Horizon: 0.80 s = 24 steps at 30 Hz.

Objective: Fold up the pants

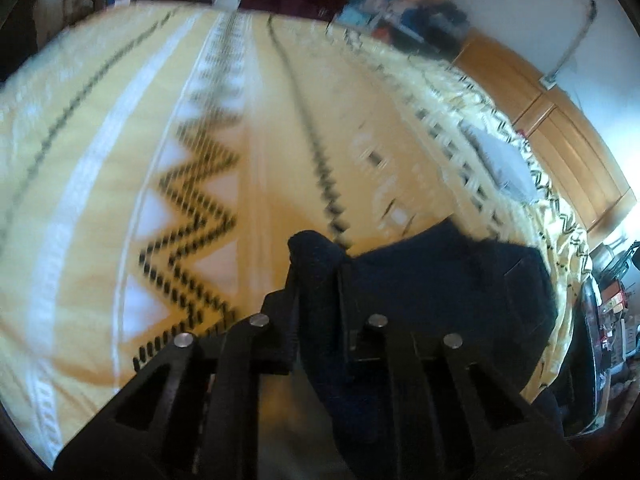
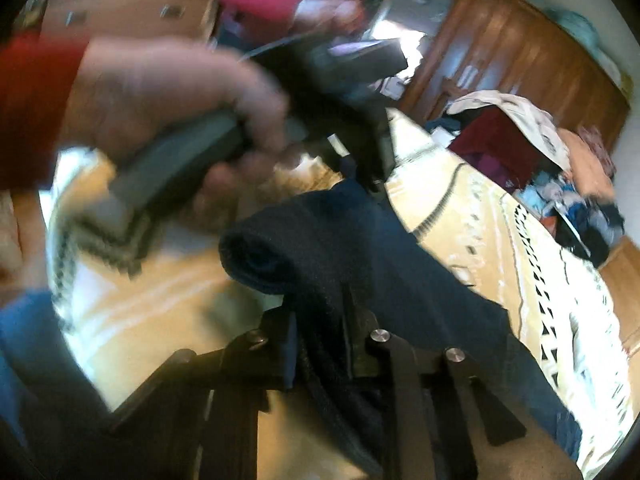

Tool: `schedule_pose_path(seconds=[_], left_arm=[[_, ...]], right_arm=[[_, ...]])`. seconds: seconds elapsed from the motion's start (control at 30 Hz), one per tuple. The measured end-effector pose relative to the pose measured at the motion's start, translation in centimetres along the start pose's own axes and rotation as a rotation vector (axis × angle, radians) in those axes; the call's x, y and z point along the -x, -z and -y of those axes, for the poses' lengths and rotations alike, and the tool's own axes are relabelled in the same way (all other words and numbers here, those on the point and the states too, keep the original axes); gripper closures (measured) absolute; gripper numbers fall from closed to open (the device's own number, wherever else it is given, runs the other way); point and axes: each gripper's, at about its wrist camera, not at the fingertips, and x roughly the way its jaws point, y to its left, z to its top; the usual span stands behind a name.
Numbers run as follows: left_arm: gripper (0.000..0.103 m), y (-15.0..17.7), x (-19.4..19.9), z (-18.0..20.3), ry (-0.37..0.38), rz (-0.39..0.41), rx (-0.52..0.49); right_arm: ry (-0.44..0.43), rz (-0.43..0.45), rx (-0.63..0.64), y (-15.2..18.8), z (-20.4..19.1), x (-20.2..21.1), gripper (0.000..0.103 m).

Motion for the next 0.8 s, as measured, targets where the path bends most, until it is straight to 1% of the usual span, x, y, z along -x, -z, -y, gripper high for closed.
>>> schedule_pose_path(seconds=[0.07, 0.1, 0.17, 0.23, 0.27, 0.3, 0.33, 0.37, 0.43, 0.47, 0.5, 0.53, 0.57, 0.67, 0.73, 0.77, 0.8], left_arm=[[0.088, -1.2, 0.7, 2.0, 0.014, 0.042, -0.008], [0.088, -2.1, 1.2, 3.7, 0.028, 0.069, -0.014], [0.088, -3.2, 1.3, 5.8, 0.048, 0.094, -0.028], [0.088, -4.4, 0.9, 9.5, 0.072, 0.122, -0.068], [0.088, -4.9, 0.5, 11.1, 0.084, 0.126, -0.088], [0.088, -5.2, 0.1, 12.5, 0.096, 0.127, -0.105], [0.088, -5.6, -0.6, 14.7, 0.109, 0.126, -0.135], [0.088, -5.7, -1.1, 15.9, 0.115, 0.125, -0.154], [0.088, -5.9, -3.0, 19.6, 0.137, 0.108, -0.205], [0.088, -5.9, -4.5, 22.0, 0.151, 0.09, -0.235], [0.088, -5.9, -5.7, 23.7, 0.159, 0.076, -0.257], [0.088, -5.8, -6.2, 24.7, 0.168, 0.066, -0.269], [0.088, -5.6, -7.7, 26.8, 0.185, 0.043, -0.288], [0.088, -5.2, -10.8, 30.4, 0.211, -0.007, -0.32], [0.088, -4.5, -13.3, 33.5, 0.217, -0.044, -0.358], [0.088, -4.2, -13.7, 34.3, 0.219, -0.055, -0.369], [0.088, -3.9, -15.1, 35.5, 0.22, -0.075, -0.383]], right_arm=[[-0.035, 0.036, -0.102, -0.2, 2.6, 2.1, 0.084], [-0.051, 0.053, -0.166, -0.1, 4.3, 3.3, 0.085], [-0.072, 0.078, -0.269, 0.4, 7.2, 5.2, 0.085], [-0.107, 0.106, -0.409, 1.6, 11.0, 7.4, 0.086], [-0.115, 0.115, -0.456, 2.2, 12.3, 8.2, 0.086], [-0.13, 0.125, -0.523, 3.2, 14.2, 9.1, 0.086], [-0.142, 0.132, -0.583, 4.2, 15.6, 9.7, 0.086], [-0.157, 0.138, -0.665, 5.7, 17.6, 10.5, 0.087], [-0.169, 0.147, -0.768, 8.1, 20.4, 11.6, 0.087], [-0.17, 0.152, -0.827, 9.9, 22.1, 12.2, 0.087], [-0.174, 0.153, -0.871, 11.2, 23.3, 12.6, 0.088], [-0.174, 0.154, -0.912, 12.7, 24.3, 13.1, 0.088], [-0.169, 0.155, -0.948, 14.0, 25.3, 13.6, 0.088], [-0.14, 0.157, -1.029, 18.3, 28.1, 14.8, 0.088], [-0.129, 0.157, -1.085, 21.1, 29.6, 15.5, 0.088], [-0.12, 0.158, -1.108, 22.4, 30.4, 15.9, 0.088], [-0.113, 0.159, -1.133, 23.6, 31.2, 16.1, 0.088]])
